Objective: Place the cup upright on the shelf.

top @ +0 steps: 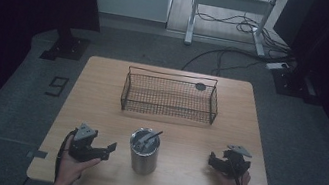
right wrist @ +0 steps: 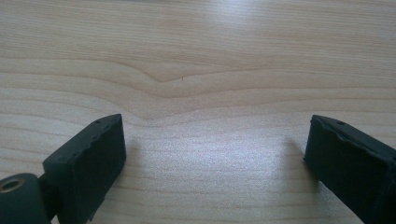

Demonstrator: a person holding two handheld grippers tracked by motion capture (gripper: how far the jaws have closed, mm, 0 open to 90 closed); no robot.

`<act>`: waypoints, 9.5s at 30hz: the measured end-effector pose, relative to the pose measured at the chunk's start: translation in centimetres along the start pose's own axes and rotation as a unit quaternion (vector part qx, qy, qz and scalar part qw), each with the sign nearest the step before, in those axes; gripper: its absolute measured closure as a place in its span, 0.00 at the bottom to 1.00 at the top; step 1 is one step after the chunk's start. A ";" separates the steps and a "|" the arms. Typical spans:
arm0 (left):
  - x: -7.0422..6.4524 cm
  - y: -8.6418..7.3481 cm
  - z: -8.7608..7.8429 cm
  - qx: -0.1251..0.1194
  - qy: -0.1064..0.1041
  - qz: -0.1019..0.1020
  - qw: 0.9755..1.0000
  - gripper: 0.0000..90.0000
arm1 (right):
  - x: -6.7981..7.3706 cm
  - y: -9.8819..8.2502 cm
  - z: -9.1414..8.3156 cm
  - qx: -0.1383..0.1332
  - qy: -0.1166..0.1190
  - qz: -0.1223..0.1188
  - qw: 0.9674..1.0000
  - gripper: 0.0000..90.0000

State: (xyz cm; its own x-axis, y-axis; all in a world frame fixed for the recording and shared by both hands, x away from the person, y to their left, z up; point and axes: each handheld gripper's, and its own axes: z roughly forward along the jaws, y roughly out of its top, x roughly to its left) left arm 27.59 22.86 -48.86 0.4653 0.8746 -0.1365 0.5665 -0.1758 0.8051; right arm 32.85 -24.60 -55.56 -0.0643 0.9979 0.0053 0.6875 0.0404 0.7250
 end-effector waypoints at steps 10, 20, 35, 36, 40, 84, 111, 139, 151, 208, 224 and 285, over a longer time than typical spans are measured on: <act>-1.9 0.6 -2.0 -0.007 -0.028 0.038 0.999 0.07 | 0.0 0.0 0.0 -0.001 -0.001 0.001 1.000 0.06; -3.7 1.2 -3.3 -0.022 -0.072 0.054 0.996 0.05 | 0.0 0.0 0.0 -0.001 0.000 0.001 1.000 0.06; -6.7 1.1 -2.0 -0.023 -0.103 0.090 0.990 0.02 | 0.0 0.0 0.0 -0.001 0.000 0.001 1.000 0.06; -6.7 1.1 -2.0 -0.023 -0.103 0.090 0.990 0.01 | 0.0 0.0 0.0 -0.001 0.000 0.001 1.000 0.06; -7.4 1.1 -1.3 -0.019 -0.111 0.094 0.989 0.01 | 0.0 0.0 0.0 -0.001 -0.001 0.001 1.000 0.06; -10.5 1.8 4.5 -0.045 -0.078 0.112 0.990 0.04 | 0.0 0.0 0.0 -0.003 -0.005 0.006 1.000 0.08; -10.1 5.6 1.8 -0.087 -0.055 0.071 0.992 0.04 | 0.0 0.1 0.0 -0.003 -0.007 0.008 1.000 0.10; -9.0 10.3 3.4 -0.105 -0.038 0.052 0.992 0.04 | 0.0 0.1 0.0 -0.007 -0.011 0.011 1.000 0.11; -8.9 11.7 4.7 -0.102 -0.038 0.053 0.993 0.04 | 0.0 0.1 0.0 -0.007 -0.011 0.010 1.000 0.11; -5.6 18.8 8.1 -0.124 0.006 0.038 0.992 0.04 | 0.0 0.1 0.1 -0.009 -0.011 0.010 1.000 0.12; -4.3 19.7 10.1 -0.109 0.030 0.041 0.993 0.04 | 0.0 0.1 0.1 -0.009 -0.011 0.010 1.000 0.12; -1.0 17.9 22.2 -0.030 0.106 0.001 0.994 0.04 | 0.0 0.1 0.1 -0.010 -0.010 0.010 1.000 0.13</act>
State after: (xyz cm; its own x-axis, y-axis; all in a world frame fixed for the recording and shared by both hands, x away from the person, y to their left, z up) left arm 52.37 8.83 -47.14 0.3090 0.9509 -0.0148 0.5217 -0.1565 0.8387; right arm 32.96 -24.59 -55.53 -0.0363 0.9993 0.0060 0.6745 0.0201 0.7380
